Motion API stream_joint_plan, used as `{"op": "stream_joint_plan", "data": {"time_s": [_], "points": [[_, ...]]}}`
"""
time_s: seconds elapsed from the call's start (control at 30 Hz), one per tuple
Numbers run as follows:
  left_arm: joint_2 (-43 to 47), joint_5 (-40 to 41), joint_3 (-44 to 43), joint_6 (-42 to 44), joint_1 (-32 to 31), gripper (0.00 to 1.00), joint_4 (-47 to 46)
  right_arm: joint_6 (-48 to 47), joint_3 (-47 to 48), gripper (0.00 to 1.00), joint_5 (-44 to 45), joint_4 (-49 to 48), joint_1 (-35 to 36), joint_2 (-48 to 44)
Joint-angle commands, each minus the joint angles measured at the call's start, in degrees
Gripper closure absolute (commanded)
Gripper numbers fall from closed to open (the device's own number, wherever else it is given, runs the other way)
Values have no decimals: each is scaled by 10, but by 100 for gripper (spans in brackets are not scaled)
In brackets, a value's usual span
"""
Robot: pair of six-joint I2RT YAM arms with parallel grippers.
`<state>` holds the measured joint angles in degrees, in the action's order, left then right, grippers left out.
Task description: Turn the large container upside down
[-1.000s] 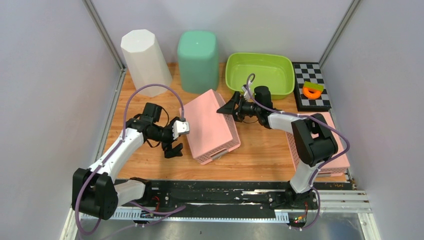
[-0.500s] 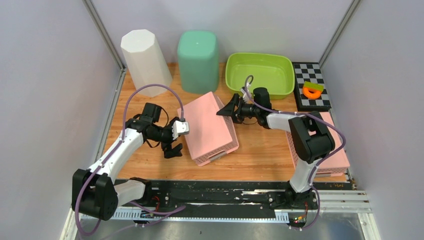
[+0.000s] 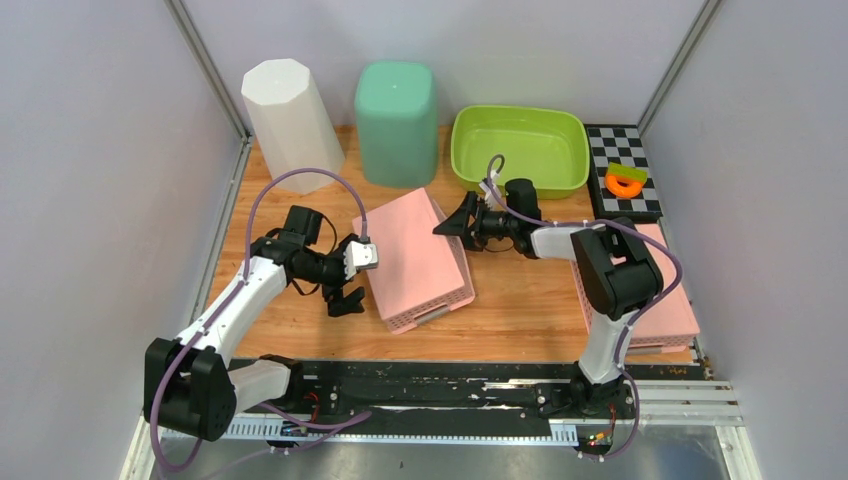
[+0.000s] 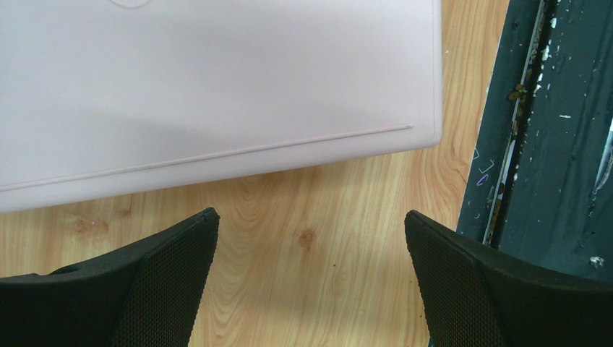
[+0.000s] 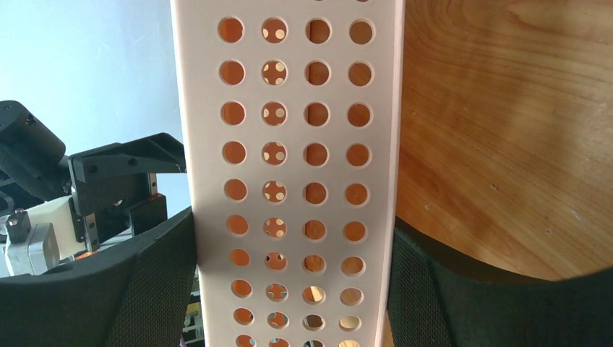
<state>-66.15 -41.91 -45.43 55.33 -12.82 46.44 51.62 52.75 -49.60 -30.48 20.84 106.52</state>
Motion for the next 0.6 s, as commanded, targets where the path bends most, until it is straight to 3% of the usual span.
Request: {"op": "stream_joint_plan", "data": {"time_s": [0.0, 0.57], "points": [[10, -12, -14, 9, 5, 0, 6, -94, -32, 21, 87, 76, 1, 43], [12, -14, -14, 10, 6, 0, 8, -92, -31, 16, 91, 74, 0, 56]]}}
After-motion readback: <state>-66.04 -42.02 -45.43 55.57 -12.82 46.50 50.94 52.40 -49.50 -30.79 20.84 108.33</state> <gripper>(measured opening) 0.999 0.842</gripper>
